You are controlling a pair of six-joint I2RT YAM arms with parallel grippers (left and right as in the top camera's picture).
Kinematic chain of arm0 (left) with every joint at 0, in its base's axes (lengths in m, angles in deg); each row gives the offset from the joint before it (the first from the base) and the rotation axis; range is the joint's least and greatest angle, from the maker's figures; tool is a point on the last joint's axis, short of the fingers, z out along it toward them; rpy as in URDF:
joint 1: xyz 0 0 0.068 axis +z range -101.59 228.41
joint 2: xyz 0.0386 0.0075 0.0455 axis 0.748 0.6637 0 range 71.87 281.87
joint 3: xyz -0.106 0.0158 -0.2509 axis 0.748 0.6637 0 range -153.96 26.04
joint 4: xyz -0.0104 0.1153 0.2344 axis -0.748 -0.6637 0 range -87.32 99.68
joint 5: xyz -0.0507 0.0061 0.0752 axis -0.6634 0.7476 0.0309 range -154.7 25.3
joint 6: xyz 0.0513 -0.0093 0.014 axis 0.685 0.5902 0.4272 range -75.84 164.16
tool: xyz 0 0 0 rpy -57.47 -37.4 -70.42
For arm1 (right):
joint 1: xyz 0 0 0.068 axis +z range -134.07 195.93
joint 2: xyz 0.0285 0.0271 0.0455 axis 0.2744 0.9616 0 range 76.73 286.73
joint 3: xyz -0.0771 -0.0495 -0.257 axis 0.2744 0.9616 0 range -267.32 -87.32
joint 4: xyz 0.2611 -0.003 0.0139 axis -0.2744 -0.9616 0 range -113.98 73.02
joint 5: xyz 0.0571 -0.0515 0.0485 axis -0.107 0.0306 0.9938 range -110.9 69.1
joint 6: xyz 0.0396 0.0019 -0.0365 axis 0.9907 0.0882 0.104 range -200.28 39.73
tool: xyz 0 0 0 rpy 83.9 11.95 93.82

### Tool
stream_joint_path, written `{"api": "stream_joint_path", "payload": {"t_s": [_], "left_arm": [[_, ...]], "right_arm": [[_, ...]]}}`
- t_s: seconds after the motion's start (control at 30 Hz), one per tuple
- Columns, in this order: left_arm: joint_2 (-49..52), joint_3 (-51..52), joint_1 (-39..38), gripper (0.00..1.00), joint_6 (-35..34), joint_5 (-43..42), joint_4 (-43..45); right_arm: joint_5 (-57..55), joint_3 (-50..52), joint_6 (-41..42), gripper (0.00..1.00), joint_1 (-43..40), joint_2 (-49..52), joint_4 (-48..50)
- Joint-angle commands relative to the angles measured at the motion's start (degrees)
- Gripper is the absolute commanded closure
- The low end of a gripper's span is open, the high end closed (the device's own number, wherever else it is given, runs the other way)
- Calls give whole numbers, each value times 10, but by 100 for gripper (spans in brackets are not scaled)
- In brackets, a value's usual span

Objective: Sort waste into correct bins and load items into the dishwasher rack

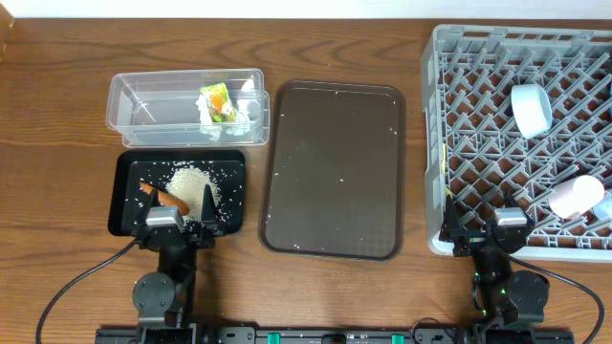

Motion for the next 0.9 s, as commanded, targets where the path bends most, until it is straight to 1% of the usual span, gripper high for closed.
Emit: {"api": "stream_joint_path", "payload": {"t_s": [0.0,0.23,0.87], "left_arm": [[-8,17,7,7,18,12,-10],[-8,17,7,7,14,10,-87],[-7,17,7,7,14,10,-86]], "right_arm": [[2,1,-4,1,-3,-5,-2],[2,1,-4,1,-3,-5,-2],[2,1,-4,1,-3,-5,-2]]}}
